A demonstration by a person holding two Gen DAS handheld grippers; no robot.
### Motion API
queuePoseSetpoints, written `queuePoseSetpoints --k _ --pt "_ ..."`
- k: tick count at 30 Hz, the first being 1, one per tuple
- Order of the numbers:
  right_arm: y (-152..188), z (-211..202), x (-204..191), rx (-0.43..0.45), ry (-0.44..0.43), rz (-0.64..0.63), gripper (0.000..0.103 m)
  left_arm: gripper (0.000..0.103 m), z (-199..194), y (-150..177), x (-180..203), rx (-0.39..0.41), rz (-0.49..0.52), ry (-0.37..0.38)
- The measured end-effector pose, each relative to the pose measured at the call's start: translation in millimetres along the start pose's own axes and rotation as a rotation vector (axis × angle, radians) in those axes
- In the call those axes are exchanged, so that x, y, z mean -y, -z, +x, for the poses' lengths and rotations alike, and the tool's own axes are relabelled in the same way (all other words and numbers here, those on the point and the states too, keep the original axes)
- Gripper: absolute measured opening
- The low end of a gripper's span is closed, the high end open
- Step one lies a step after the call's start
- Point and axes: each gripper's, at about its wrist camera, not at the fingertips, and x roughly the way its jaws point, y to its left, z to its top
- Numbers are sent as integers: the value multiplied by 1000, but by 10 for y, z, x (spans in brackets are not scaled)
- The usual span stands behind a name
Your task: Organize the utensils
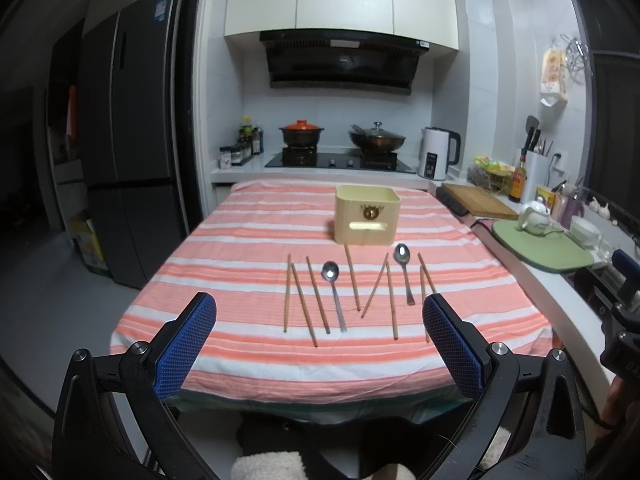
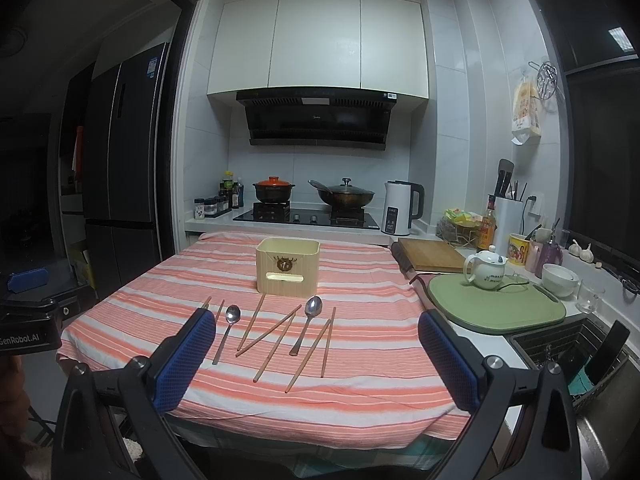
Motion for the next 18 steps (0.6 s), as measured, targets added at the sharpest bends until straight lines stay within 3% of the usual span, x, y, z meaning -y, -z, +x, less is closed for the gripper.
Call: queuePoseSetpoints --k 9,18 --pt "18 72 60 -13 2 10 103 103 149 -8 -138 -28 -29 -43" --pt "65 333 106 -33 19 8 103 103 578 23 -503 -82 -97 -75"
